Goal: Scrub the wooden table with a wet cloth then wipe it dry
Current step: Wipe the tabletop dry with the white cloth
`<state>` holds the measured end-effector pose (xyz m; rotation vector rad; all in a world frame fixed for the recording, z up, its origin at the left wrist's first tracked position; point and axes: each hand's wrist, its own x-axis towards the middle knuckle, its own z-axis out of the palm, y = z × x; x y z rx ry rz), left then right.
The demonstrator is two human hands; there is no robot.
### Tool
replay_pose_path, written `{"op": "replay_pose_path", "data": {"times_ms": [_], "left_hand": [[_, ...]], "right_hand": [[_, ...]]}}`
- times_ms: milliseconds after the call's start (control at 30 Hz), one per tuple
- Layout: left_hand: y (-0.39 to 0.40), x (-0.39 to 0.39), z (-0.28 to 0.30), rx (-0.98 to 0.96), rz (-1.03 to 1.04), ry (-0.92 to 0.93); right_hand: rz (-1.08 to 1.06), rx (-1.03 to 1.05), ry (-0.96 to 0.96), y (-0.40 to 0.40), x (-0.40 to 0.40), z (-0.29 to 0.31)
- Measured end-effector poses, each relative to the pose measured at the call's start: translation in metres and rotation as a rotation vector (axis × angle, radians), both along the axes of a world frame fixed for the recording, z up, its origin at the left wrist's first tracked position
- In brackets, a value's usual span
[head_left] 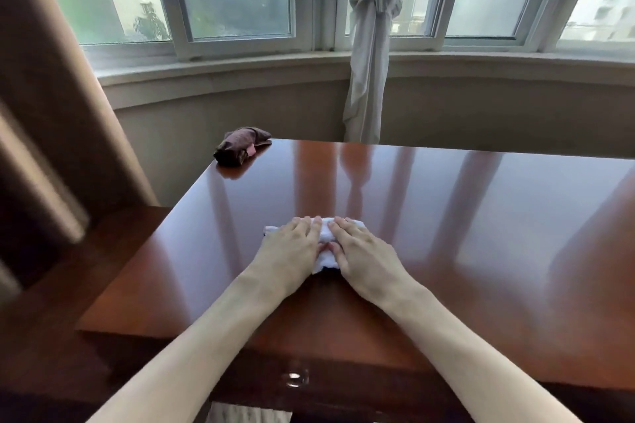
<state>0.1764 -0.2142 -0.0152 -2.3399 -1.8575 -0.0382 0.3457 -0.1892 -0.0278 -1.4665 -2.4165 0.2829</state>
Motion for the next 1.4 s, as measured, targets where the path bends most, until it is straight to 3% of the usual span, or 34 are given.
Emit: {"op": "replay_pose_path", "data": {"times_ms": [233,633,833,967,1100,1200,1267,1400], "left_hand": [[0.139,-0.045,0.001,-0.029,0.213,-0.086],[0.347,-0.091,-0.026,0.012,0.124,-0.201],[0.350,-0.112,-0.037,-0.024,-0.005,-0.209],[0.326,-0.113,-0.028,0.141,-0.130,-0.235],[0.307,-0.114,-0.025,-0.158,-0.011,-0.195],[0.290,-0.109,0.007,-0.245,0.017,-0.029],[0.281,-0.121,0.037,-0.167,0.026,-0.017],[0.247,-0.181,0.053,0.152,0.154,-0.106]], "right_hand": [[-0.045,-0.021,-0.005,0.146,-0.072,-0.003],[-0.131,0.017,0.003,0.328,-0.120,-0.007],[-0.044,-0.005,0.018,0.339,-0.108,-0.006],[0.000,-0.011,-0.040,0.321,-0.101,-0.001],[0.032,-0.057,-0.090,0.294,-0.095,0.007],[0.012,-0.149,-0.317,0.288,-0.104,0.039],[-0.022,-0.126,-0.396,0.284,-0.117,0.061],[0.047,-0.053,-0.206,0.273,-0.144,0.078]]}}
